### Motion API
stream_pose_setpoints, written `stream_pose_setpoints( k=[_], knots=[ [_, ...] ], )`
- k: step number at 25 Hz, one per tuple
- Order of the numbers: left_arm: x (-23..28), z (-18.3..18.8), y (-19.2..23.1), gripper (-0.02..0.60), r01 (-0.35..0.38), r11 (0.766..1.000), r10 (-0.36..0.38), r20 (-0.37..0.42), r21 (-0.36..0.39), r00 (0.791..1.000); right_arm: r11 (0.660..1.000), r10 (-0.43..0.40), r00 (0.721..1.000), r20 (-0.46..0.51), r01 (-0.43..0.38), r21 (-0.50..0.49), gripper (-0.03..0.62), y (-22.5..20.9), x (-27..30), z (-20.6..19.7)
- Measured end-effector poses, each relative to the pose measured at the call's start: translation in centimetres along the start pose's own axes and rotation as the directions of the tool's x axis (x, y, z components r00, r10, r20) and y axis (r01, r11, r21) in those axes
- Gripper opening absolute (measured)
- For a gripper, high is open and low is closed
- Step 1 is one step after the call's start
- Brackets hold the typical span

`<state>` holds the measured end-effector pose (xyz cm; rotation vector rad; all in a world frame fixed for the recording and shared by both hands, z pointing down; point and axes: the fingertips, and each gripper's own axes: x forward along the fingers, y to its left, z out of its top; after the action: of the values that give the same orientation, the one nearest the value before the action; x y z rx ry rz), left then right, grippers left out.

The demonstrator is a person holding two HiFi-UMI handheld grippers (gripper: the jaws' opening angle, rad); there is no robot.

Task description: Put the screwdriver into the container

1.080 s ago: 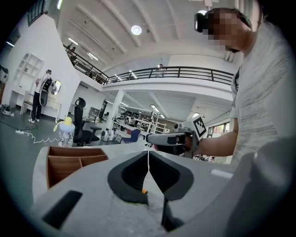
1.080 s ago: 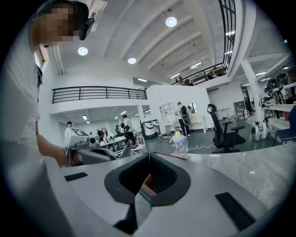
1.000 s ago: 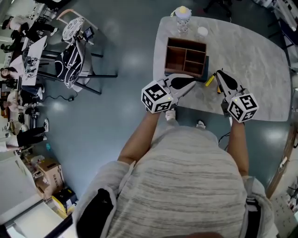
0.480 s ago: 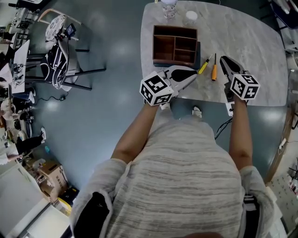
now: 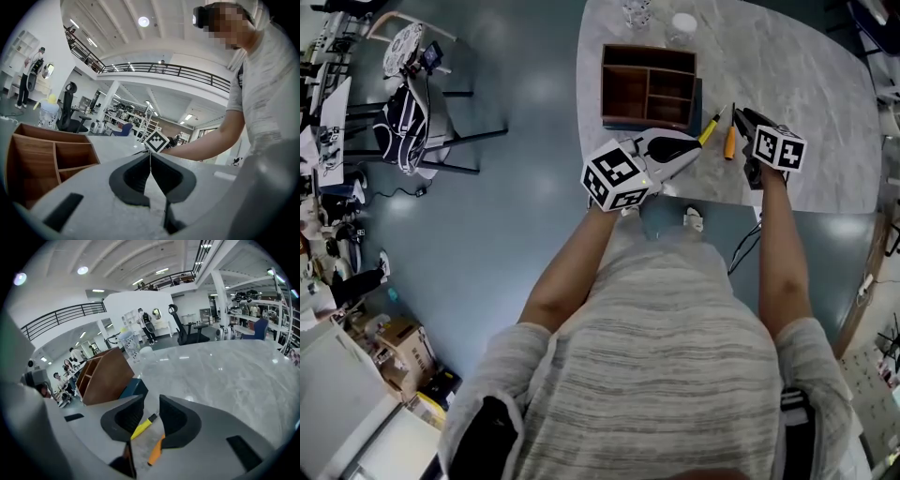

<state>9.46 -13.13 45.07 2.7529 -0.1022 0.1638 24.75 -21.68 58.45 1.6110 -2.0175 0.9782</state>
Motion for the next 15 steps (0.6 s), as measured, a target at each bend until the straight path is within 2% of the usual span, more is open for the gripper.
stream_pose_setpoints(
  k=[7,15],
  knots=[
    [-0.1,-0.1,0.8,0.018,-0.010,1.000,0.010,0.001,-0.011,1.000,0.996,-0.078,0.985,-0.154,0.082,0.021,0.084,-2.4,3.0,-2.6],
    [-0.1,-0.5,1.4,0.018,-0.015,0.999,0.015,-0.007,-0.033,1.000,0.987,-0.099,0.940,-0.326,0.135,0.088,0.084,-4.5,5.5,-4.7]
  ],
)
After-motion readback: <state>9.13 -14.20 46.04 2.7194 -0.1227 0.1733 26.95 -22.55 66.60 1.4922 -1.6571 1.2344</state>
